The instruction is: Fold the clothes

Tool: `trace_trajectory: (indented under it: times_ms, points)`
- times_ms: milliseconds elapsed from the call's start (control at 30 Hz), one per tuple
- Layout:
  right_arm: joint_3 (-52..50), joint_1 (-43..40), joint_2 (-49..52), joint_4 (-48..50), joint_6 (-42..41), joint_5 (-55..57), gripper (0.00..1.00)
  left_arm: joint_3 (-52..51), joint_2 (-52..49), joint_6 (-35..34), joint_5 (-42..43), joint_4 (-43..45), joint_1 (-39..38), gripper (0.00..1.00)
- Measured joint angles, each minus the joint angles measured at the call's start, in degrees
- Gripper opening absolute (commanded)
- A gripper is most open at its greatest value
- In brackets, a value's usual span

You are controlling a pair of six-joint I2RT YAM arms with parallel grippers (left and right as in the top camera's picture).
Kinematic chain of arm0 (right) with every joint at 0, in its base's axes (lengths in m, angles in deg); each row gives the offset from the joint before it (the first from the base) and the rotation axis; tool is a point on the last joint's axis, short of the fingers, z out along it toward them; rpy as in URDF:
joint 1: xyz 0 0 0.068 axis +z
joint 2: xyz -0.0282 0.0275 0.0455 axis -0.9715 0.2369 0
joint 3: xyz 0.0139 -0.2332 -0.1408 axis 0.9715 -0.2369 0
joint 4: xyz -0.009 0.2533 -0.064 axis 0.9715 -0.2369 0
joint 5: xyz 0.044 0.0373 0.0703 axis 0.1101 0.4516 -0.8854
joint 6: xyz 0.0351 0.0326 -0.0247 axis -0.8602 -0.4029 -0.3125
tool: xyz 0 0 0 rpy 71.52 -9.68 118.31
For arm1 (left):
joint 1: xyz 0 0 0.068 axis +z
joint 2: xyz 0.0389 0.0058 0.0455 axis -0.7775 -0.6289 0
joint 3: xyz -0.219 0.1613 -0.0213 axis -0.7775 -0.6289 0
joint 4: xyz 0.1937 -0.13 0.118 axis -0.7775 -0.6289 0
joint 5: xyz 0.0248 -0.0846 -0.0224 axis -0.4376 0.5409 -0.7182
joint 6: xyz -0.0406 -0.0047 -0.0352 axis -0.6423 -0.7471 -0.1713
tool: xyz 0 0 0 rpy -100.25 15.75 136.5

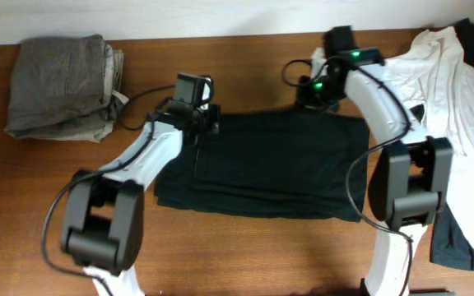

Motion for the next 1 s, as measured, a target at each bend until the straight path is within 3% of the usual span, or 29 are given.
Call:
trace_trajectory:
  times_ms: [100,333,500,633,667,700,733,767,800,933,1000]
  points:
    - [0.0,1.77,2.54,0.52,-1.95,-0.28,0.19,-0.04,-4.63,0.0,0.42,-1.66,-0.24,0.0]
    - [0.0,0.87,10.01,4.96,-3.69,1.29,0.19,-0.04,-5.03,0.0,-1.38,-1.68,-0.24,0.0]
    - [0.11,-2.93,10.84,5.25,-4.61,4.48,0.07,-0.04,-5.03,0.0,-11.02,-0.04,0.15,0.0]
    - [10.38,-6.4,11.54,-5.75,-3.87,8.11,0.08,-0.04,-5.01,2.36,-16.48,0.02,1.07,0.01]
    - [15.23,-6.93,11.56,-9.07,-3.28,8.57,0.1,-0.04,-4.63,2.75,-16.98,-0.39,1.07,0.07]
    - [20.81,-7.21,11.52,-13.81,-2.6,8.92,0.16,-0.04,-3.32,3.13,-17.38,-1.33,1.11,0.3]
    - [26.91,-7.17,11.52,-20.17,-2.19,9.25,0.35,-0.04,-1.25,3.69,-17.68,-2.16,1.11,0.58]
    - [31.52,-7.08,11.26,-24.26,-1.77,9.29,0.83,0.04,0.76,3.91,-17.7,-3.78,1.11,0.79]
    - [36.89,-6.97,11.17,-29.07,-1.66,9.29,0.98,0.02,3.58,3.89,-17.77,-6.64,1.11,0.99]
    - [46.1,-6.97,9.9,-40.17,1.01,7.63,0.99,0.44,10.56,5.62,-16.31,-13.75,3.91,0.99]
    - [46.12,-6.8,9.9,-40.19,1.88,5.44,0.99,0.37,10.51,8.33,-8.33,-18.27,9.51,0.99]
